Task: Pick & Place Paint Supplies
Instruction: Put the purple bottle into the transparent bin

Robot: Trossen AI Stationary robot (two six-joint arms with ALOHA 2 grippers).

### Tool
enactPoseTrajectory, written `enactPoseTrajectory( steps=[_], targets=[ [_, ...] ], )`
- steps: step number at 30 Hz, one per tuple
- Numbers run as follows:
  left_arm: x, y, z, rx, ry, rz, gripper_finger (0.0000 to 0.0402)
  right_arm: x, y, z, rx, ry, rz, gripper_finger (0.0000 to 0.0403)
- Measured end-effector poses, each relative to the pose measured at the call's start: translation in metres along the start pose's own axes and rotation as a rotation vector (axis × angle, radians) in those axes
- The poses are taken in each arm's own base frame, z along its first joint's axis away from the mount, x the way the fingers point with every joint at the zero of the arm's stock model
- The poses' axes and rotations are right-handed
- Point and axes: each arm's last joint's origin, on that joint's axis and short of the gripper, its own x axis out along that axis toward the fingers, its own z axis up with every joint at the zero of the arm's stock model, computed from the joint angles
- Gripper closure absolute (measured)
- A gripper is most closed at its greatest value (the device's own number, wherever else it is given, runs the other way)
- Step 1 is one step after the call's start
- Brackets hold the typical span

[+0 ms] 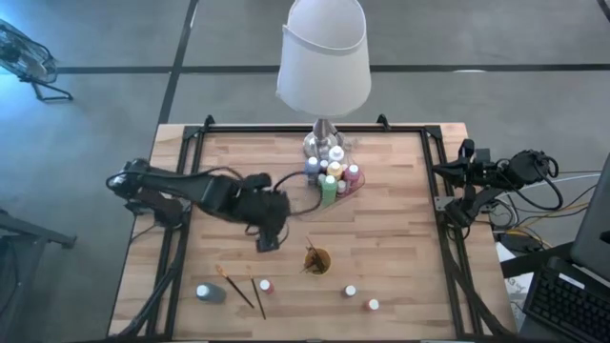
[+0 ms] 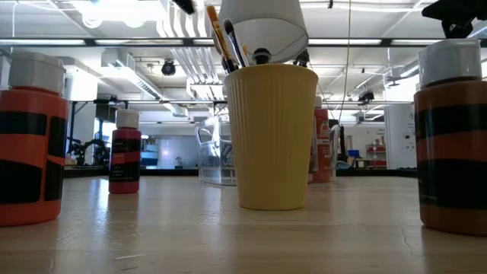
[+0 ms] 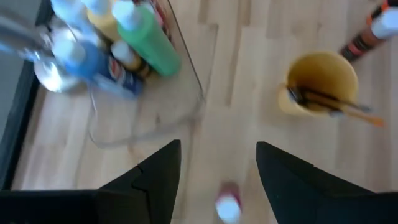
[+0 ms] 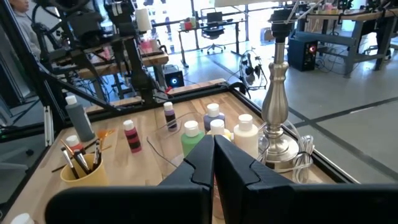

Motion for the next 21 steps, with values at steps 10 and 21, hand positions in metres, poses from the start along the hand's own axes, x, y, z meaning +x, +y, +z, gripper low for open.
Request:
enactPoseTrajectory(
  steps=[10, 21],
  targets=[
    [-0.037, -0.045, -0.039, -0.046, 0.041, -0.041, 0.0189, 0.000, 0.000, 0.000, 0.000, 0.000, 0.000, 0.0394],
    [-0.054, -0.063, -0.075, -0.134, -0.068, 0.209, 0.0189, 0.000, 0.000, 0.000, 0.000, 0.000, 0.000, 0.0394]
  ],
)
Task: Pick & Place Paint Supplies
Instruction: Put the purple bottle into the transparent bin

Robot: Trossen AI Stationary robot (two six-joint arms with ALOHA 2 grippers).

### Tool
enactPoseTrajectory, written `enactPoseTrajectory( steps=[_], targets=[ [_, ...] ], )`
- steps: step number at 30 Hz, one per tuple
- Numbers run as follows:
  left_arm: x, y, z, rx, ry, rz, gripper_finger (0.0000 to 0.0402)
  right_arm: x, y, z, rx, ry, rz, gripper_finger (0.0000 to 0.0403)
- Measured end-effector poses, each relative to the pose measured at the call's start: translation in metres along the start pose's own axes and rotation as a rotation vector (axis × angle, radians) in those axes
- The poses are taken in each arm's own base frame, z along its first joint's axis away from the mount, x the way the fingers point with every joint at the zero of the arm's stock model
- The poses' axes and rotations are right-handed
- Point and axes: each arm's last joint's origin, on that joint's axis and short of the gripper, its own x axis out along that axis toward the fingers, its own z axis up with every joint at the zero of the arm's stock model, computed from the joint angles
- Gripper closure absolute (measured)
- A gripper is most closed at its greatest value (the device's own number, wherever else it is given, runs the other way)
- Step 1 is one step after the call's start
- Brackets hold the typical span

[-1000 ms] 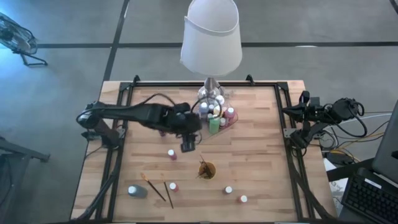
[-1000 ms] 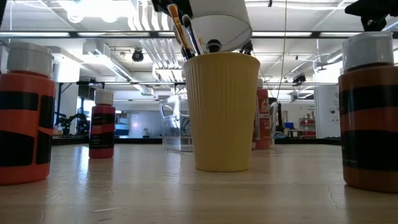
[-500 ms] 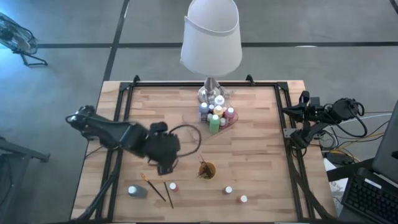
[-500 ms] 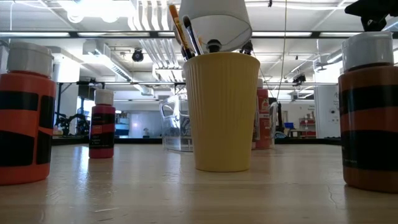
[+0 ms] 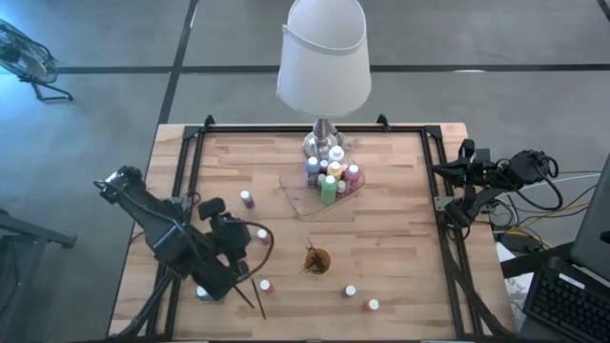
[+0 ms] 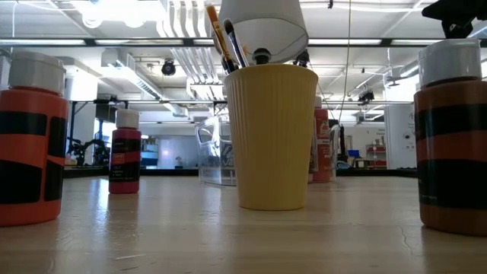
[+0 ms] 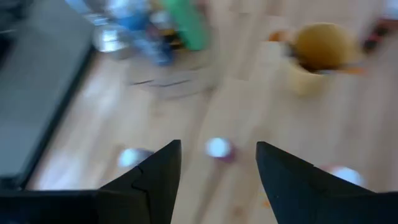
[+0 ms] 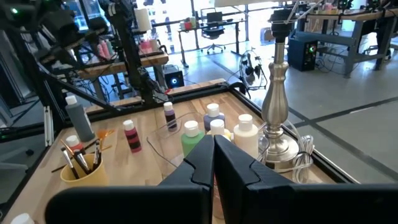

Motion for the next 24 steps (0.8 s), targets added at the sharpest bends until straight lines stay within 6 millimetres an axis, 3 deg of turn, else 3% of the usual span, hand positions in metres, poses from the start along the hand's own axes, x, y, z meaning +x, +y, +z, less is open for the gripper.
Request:
enactPoseTrajectory(
  steps=[12, 24],
  targets=[
    [0.043, 0.019, -0.012, -0.047, 0.088, 0.180, 0.0189, 0.000, 0.000, 0.000, 0.000, 0.000, 0.000, 0.0394],
    [0.082, 0.078, -0.024, -0.184, 0.233, 0.252, 0.0191, 0.000, 0.000, 0.000, 0.000, 0.000, 0.000, 0.0394]
  ],
)
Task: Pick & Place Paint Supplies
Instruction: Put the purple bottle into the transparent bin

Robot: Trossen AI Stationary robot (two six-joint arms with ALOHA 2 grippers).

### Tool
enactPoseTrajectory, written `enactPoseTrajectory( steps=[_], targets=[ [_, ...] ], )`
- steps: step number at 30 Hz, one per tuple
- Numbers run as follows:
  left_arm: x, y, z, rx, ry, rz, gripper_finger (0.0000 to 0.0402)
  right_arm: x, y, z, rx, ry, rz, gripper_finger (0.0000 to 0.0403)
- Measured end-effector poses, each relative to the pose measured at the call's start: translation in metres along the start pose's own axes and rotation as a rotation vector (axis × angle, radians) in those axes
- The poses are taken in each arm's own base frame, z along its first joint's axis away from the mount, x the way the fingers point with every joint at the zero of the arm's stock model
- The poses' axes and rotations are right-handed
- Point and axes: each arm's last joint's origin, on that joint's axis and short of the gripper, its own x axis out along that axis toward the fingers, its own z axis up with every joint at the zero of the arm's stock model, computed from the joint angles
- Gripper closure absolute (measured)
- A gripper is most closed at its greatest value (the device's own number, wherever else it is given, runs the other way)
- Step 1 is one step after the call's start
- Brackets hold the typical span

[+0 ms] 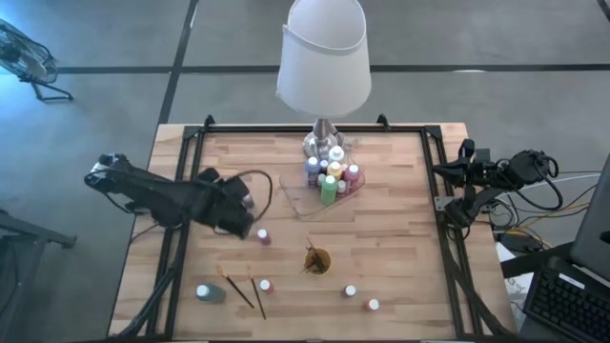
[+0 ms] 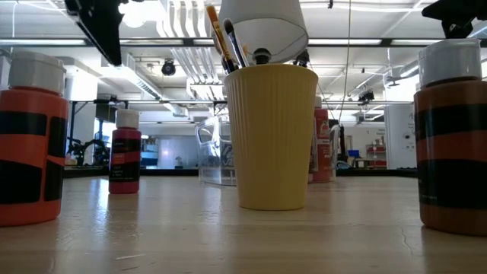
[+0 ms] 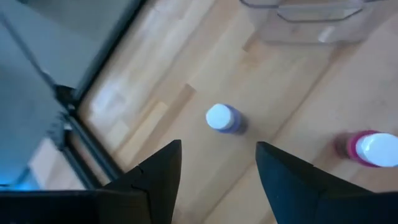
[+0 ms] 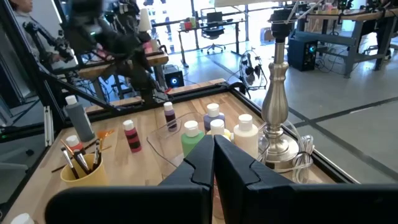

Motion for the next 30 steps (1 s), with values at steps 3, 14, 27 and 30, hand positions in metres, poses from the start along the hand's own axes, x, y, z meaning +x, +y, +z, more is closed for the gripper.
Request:
enactPoseTrajectory(
  steps=[3, 14, 27, 30],
  targets=[
    [0.010, 0.011, 0.003, -0.035, 0.020, -0.072, 0.0197, 0.000, 0.000, 0.000, 0.000, 0.000, 0.000, 0.0394],
    [0.058, 0.044, 0.012, -0.143, 0.095, -0.197, 0.0209, 0.000, 0.000, 0.000, 0.000, 0.000, 0.000, 0.0394],
    [0.091, 0.041, 0.004, -0.163, 0.143, -0.249, 0.0209, 0.000, 0.000, 0.000, 0.000, 0.000, -0.001, 0.0394],
    [0.094, 0.041, 0.003, -0.165, 0.146, -0.256, 0.0209, 0.000, 0.000, 0.000, 0.000, 0.000, -0.001, 0.0394]
  ],
)
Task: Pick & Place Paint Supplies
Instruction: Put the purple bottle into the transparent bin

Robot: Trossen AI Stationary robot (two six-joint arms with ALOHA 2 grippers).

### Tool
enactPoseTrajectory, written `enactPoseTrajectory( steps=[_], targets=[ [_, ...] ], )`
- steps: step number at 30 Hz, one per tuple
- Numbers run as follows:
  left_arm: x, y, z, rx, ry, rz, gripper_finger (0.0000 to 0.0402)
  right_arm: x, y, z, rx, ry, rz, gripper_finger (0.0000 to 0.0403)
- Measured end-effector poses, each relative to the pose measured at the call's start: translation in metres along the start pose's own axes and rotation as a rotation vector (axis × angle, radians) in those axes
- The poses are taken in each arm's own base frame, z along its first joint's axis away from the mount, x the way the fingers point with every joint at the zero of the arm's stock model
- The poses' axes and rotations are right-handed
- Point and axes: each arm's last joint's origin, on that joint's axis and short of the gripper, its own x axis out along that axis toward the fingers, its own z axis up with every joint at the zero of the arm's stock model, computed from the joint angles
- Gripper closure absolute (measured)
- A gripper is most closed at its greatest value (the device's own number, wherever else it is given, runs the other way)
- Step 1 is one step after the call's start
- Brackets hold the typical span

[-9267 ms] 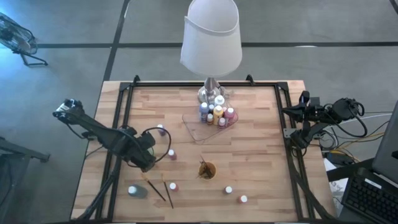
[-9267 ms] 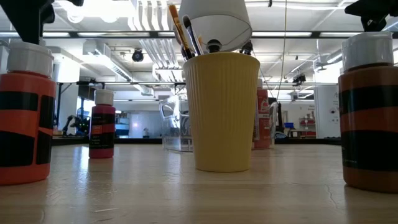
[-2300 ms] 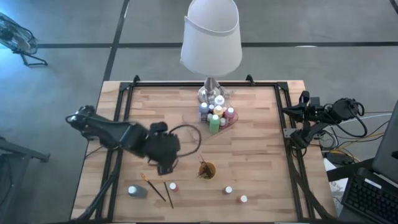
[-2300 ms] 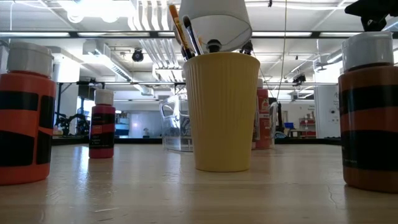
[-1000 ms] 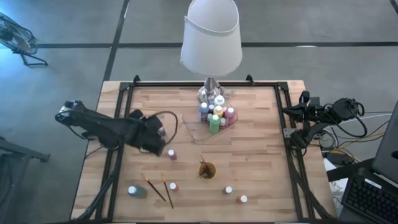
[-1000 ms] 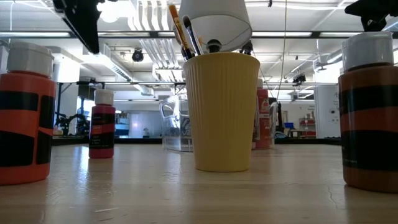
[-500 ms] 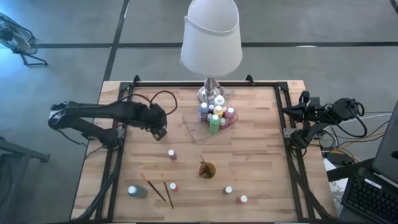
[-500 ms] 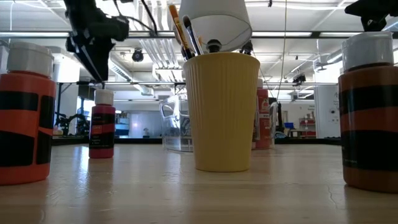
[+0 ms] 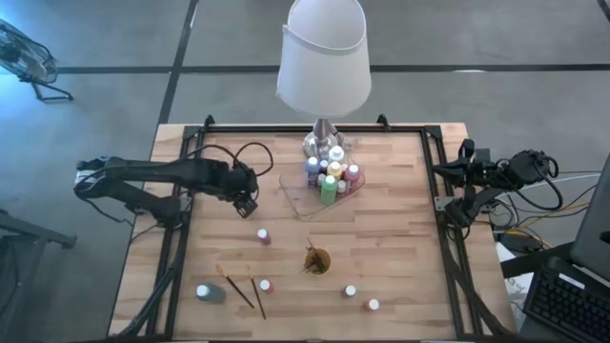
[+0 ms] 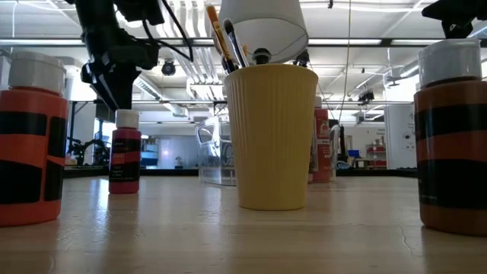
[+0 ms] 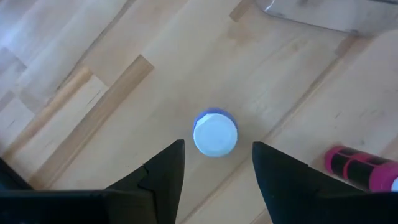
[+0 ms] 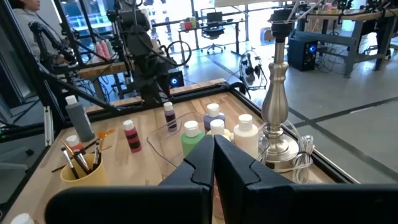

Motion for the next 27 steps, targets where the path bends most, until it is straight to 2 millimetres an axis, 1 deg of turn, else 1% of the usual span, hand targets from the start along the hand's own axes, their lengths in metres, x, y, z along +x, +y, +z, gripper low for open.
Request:
enactPoseTrajectory(
  steps=[15, 27],
  targets=[
    [0.006, 0.001, 0.002, 0.003, -0.019, -0.014, 0.0209, 0.000, 0.000, 0.000, 0.000, 0.000, 0.000, 0.0394],
    [0.022, 0.003, -0.003, 0.006, -0.021, -0.015, 0.0209, 0.000, 0.000, 0.000, 0.000, 0.000, 0.000, 0.0394]
  ],
)
